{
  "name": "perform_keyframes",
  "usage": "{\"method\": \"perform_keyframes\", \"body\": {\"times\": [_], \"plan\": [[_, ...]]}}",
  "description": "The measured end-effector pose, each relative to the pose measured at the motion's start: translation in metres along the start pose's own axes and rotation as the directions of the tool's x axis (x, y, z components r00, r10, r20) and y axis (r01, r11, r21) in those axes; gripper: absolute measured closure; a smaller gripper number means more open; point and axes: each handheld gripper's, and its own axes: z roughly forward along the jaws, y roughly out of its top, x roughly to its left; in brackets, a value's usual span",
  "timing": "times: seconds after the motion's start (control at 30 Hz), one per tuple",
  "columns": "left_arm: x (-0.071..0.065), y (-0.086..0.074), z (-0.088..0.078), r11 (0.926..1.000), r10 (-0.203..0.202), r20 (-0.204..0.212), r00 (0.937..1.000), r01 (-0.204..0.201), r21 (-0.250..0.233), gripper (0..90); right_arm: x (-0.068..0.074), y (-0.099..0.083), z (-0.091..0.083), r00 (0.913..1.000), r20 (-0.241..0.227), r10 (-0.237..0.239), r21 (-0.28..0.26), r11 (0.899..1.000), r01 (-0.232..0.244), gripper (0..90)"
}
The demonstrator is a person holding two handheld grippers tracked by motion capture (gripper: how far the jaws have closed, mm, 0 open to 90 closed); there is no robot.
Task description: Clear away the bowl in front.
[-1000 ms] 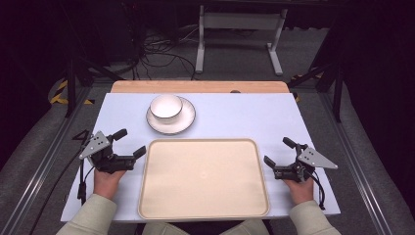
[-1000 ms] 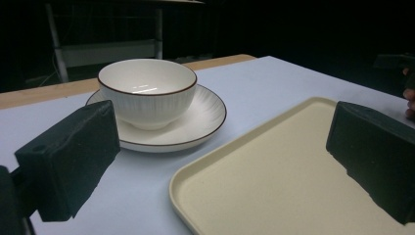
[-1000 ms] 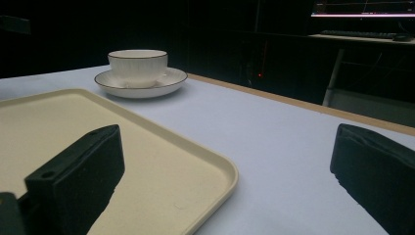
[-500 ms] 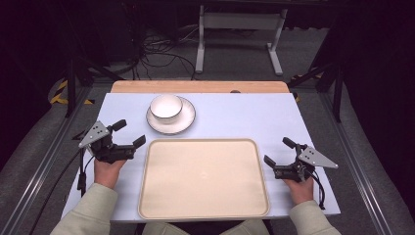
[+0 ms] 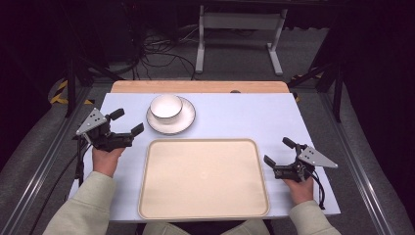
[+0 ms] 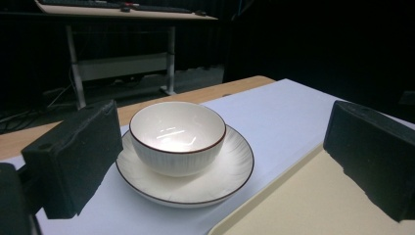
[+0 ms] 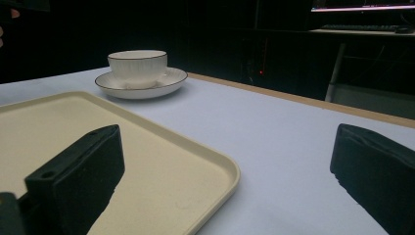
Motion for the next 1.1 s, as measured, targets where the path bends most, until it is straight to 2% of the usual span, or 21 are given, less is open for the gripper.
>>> {"method": "perform_keyframes", "body": {"times": [0.17,0.33,0.47,0.57,0.63,0.73,0.97,1.1], "plan": [[0.002,0.006,0.007,0.9996,0.021,-0.015,0.9997,-0.020,0.017,0.5,0.000,0.000,0.000,1.0000,0.001,0.005,0.002,1.000,-0.005,0.0],[0.006,0.012,0.016,0.9994,0.024,-0.025,0.9994,-0.023,0.024,0.5,0.000,0.000,0.000,1.0000,0.002,0.005,0.003,1.000,-0.005,0.0],[0.011,0.015,0.026,0.9983,0.023,-0.033,0.9992,-0.021,0.055,0.5,0.000,0.000,0.000,0.9999,0.000,0.014,0.008,1.000,-0.014,0.0],[0.014,0.017,0.030,0.9988,0.002,-0.040,0.9992,0.000,0.049,0.9,-0.001,-0.001,-0.001,0.9997,0.002,0.025,0.006,1.000,-0.025,0.0],[0.019,0.021,0.035,0.9983,-0.026,-0.052,0.9983,0.029,0.050,1.0,-0.001,-0.001,0.000,0.9996,0.004,0.027,0.007,1.000,-0.027,0.0],[0.023,0.024,0.040,0.9979,-0.031,-0.070,0.9970,0.035,0.055,1.8,-0.001,-0.001,0.000,0.9997,0.001,0.026,0.011,1.000,-0.026,0.0],[0.029,0.034,0.055,0.9944,-0.027,-0.075,0.9968,0.035,0.099,2.0,0.000,-0.001,0.001,0.9996,-0.003,0.029,0.015,0.999,-0.029,0.0],[0.031,0.037,0.063,0.9934,-0.026,-0.099,0.9948,0.037,0.108,2.7,0.000,-0.001,0.001,0.9995,-0.004,0.030,0.018,0.999,-0.030,0.0]]}}
